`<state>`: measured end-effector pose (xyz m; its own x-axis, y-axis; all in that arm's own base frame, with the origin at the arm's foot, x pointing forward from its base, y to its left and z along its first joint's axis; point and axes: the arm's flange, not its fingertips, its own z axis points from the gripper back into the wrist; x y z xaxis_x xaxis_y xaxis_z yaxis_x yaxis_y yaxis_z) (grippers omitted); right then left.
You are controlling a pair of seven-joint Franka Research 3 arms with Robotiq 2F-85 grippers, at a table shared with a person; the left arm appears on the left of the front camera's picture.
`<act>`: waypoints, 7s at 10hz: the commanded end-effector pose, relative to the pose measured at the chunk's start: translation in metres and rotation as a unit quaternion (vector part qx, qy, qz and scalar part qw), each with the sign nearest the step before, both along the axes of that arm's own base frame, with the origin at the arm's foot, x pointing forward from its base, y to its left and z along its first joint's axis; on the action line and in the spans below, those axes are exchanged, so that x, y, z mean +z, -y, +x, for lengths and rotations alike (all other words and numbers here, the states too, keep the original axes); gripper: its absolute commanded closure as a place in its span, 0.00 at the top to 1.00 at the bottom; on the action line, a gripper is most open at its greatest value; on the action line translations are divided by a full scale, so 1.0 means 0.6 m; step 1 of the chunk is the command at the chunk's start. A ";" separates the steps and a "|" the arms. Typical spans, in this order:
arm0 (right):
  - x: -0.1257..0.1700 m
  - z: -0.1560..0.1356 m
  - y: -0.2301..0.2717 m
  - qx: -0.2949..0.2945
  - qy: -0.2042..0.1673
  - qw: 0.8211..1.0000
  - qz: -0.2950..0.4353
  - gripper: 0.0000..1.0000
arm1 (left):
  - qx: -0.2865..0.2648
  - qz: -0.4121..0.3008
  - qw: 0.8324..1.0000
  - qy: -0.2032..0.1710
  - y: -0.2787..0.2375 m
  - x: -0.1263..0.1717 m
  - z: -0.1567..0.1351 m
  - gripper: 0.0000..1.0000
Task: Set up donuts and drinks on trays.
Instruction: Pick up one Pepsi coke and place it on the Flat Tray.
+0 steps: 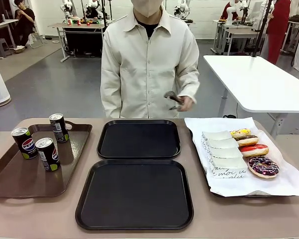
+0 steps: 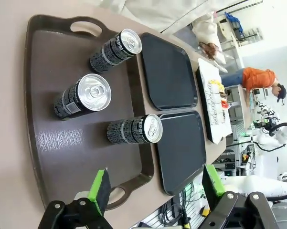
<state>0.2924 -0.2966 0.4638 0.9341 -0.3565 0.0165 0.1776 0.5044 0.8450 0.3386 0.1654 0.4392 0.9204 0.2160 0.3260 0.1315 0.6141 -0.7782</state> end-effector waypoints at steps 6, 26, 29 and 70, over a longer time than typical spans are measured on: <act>-0.002 -0.005 0.002 0.007 0.003 1.000 0.026 1.00 | -0.006 -0.012 1.000 0.007 0.004 -0.003 0.001 1.00; -0.002 -0.005 0.002 0.007 0.003 1.000 0.026 1.00 | -0.039 0.396 0.901 -0.174 0.382 0.047 0.122 1.00; -0.002 -0.005 0.002 0.007 0.003 1.000 0.026 1.00 | -0.039 0.396 0.901 -0.174 0.382 0.047 0.122 1.00; -0.002 -0.005 0.002 0.007 0.003 1.000 0.026 1.00 | -0.057 0.441 0.880 -0.167 0.443 0.135 -0.006 0.00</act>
